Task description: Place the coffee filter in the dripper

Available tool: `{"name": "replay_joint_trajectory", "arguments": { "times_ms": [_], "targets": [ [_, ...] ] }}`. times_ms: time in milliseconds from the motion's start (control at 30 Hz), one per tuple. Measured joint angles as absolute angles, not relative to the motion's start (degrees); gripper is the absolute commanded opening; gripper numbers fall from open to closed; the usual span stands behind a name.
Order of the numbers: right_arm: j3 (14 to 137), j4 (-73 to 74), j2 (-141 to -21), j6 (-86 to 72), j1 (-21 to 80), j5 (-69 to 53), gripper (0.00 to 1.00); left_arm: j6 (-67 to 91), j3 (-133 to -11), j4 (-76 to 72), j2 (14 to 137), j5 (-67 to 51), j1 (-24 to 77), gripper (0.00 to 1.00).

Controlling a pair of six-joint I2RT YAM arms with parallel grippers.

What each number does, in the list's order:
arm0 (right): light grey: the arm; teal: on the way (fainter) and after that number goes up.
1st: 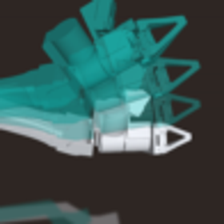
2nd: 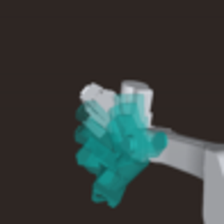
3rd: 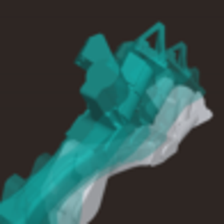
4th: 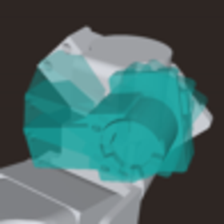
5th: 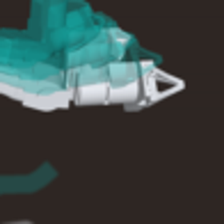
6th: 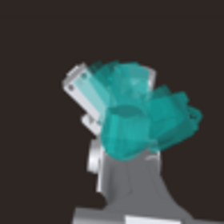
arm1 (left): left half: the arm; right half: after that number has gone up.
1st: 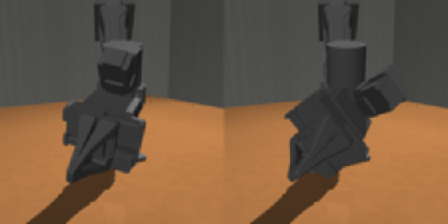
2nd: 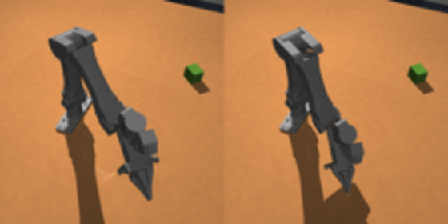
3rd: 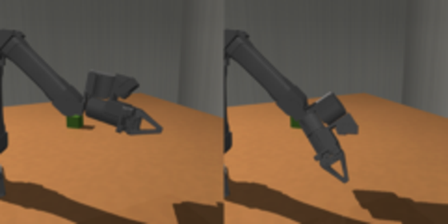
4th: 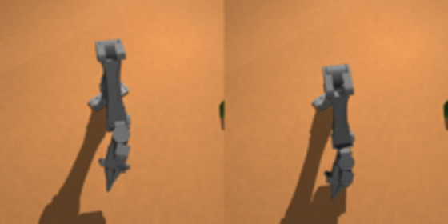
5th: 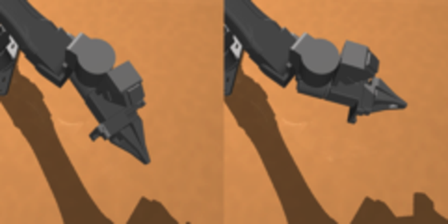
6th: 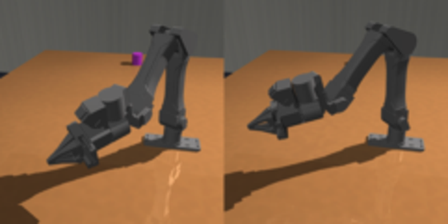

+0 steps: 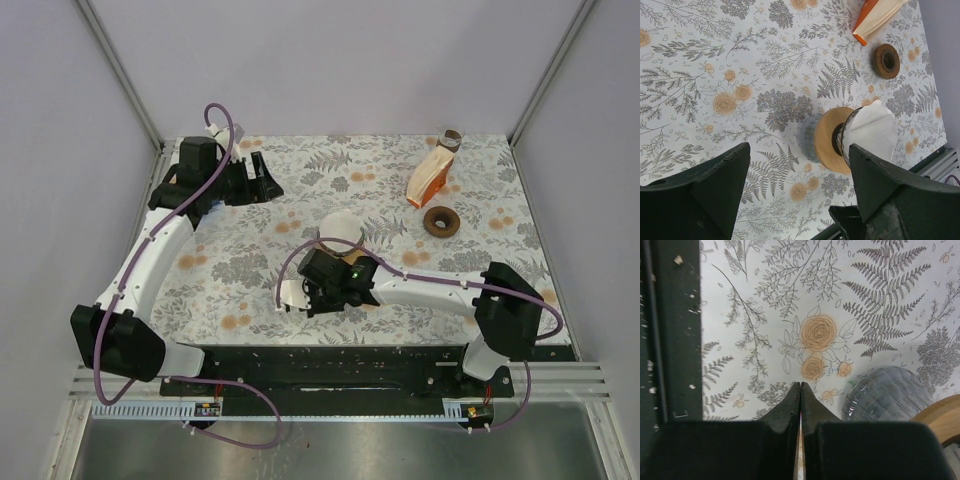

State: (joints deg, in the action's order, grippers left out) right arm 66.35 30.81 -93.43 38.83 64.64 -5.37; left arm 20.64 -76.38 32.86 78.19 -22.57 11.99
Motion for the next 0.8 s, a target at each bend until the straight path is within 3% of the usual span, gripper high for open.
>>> {"name": "replay_joint_trajectory", "arguments": {
  "times_ms": [433, 800],
  "targets": [
    [55.9, 21.8, -99.1, 53.0, 64.6, 7.3, 0.00, 20.3, -76.4, 32.9, 77.7, -22.7, 11.4, 0.83],
    [54.3, 13.1, -102.2, 59.0, 63.0, 16.4, 0.00, 20.4, -76.4, 32.9, 77.7, -22.7, 10.8, 0.83]
  ]
}}
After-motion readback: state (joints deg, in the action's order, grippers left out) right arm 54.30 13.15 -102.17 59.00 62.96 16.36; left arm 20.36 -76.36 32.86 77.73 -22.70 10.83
